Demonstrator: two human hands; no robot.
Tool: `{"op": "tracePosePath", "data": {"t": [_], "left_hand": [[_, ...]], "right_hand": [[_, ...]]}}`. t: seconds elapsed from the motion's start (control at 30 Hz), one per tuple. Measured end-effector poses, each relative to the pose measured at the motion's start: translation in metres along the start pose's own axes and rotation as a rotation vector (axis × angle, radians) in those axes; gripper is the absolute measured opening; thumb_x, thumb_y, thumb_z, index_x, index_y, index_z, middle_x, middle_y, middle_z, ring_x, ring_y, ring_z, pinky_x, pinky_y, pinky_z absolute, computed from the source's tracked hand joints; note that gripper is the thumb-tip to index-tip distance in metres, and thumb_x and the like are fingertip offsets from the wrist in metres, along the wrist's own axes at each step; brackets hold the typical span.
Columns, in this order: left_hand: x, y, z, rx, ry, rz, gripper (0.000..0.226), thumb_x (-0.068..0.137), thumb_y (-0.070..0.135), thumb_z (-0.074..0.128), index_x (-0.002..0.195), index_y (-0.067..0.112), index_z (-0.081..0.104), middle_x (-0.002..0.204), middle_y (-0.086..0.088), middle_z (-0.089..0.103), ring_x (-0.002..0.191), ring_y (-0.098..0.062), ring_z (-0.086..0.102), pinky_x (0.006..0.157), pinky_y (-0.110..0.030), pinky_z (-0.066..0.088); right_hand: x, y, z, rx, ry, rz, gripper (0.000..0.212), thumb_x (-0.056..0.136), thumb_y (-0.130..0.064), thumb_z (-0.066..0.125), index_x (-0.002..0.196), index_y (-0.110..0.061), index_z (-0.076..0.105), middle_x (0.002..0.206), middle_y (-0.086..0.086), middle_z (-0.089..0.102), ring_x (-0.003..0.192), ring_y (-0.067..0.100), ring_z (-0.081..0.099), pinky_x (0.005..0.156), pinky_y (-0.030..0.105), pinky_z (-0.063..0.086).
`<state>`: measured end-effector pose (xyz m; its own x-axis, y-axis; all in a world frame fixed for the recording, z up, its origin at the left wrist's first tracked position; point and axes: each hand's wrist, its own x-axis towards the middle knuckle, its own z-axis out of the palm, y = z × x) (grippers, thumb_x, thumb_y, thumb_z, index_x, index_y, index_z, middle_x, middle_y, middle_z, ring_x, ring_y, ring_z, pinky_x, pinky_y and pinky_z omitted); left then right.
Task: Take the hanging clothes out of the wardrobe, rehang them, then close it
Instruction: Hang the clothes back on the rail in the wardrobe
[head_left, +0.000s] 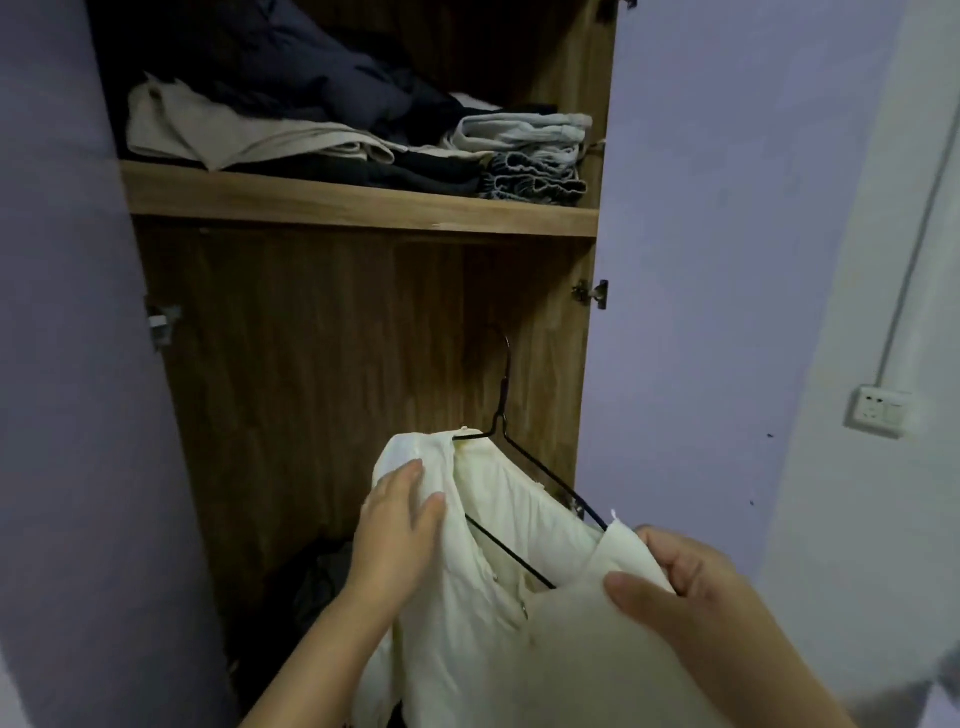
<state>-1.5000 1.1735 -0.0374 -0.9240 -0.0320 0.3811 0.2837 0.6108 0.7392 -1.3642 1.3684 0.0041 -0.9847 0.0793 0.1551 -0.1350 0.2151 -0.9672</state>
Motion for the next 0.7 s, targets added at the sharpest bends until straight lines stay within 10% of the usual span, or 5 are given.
{"op": "tracePosePath", "data": {"t": [0.43,0.7], "left_hand": [[0.058,-0.043,0.019,0.135,-0.045,-0.374,0.044,0.094,0.033,0.049,0.137,0.026,0.039,0.136,0.009,0.047,0.124,-0.008,0.044,0.106,-0.025,0.036],[0.103,-0.083,0.003,0.237,0.028,-0.577,0.049,0.096,0.034,0.045,0.142,0.027,0.029,0.146,0.006,0.035,0.132,-0.009,0.035,0.113,-0.024,0.026]], "right_hand": [[0.191,0.027,0.031,-0.108,-0.198,-0.189,0.018,0.085,-0.009,0.062,0.071,-0.020,0.059,0.055,-0.007,0.061,0.054,0.004,0.057,0.046,0.010,0.042],[0.284,0.022,0.071,-0.066,-0.307,-0.183,0.013,0.079,-0.008,0.069,0.071,-0.015,0.061,0.060,0.005,0.067,0.065,0.021,0.064,0.065,0.032,0.052]]}}
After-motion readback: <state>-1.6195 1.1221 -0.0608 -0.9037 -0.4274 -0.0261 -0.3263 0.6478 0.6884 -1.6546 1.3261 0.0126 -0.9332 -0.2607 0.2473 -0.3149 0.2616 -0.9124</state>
